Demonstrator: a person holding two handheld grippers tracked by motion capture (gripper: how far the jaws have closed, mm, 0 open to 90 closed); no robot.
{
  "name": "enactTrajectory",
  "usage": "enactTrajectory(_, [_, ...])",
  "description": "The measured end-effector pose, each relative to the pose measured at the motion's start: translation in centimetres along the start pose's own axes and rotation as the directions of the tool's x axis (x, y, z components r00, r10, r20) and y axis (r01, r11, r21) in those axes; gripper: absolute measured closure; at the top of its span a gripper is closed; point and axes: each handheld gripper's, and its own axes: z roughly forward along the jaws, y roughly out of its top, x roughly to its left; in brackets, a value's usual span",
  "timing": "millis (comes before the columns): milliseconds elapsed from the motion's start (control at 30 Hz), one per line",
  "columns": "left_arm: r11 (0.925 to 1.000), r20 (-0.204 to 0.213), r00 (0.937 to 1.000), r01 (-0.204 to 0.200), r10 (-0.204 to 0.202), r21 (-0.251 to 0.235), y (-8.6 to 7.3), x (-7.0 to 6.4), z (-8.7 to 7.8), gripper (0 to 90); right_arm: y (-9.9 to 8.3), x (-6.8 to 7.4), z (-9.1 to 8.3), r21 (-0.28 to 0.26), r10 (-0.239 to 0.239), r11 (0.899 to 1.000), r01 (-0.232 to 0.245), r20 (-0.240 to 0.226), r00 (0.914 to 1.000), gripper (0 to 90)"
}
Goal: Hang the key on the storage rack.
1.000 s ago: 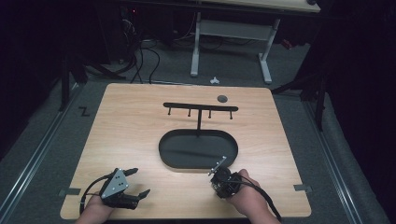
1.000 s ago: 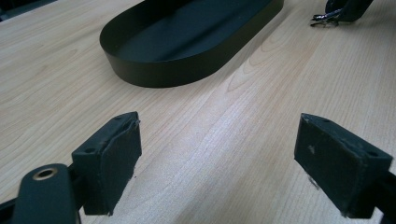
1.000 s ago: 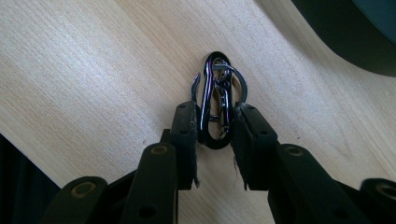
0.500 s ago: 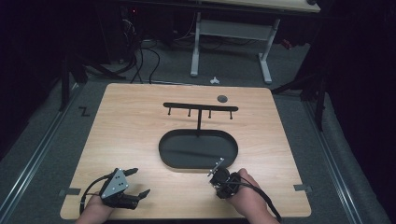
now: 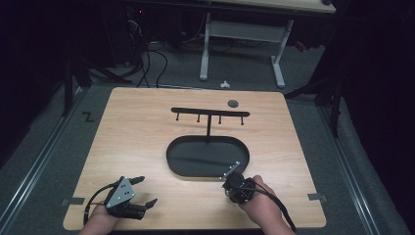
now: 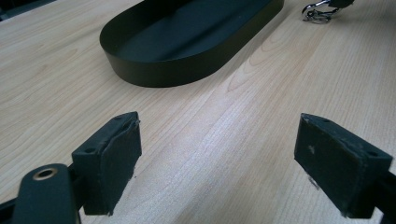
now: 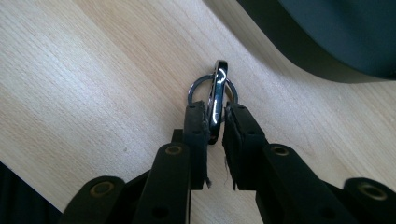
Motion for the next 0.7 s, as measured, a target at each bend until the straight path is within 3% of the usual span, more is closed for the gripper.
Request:
enactTrajectory(467, [1.0000,-0.001,1.0000,0.001,-0.001,0.000,0.0,0.0,0.0,15.3,0.2,0.0,1.2,0.023,0.051,0.998,-0.050,-0.041,0.9978,76.1])
enactTrajectory(600, [1.0000,0.001,1.0000,-0.002,0.002,0.000,0.0,0.0,0.0,15.3,0.3,0.0,1.3,0.030,0.076,0.997,-0.075,-0.049,0.9959,84.1])
enactTrajectory(700, [1.0000,0.001,1.0000,-0.002,0.002,0.000,0.0,0.0,0.0,15.3,0.3,0.0,1.3,0.033,0.075,0.997,-0.073,-0.053,0.9958,84.3])
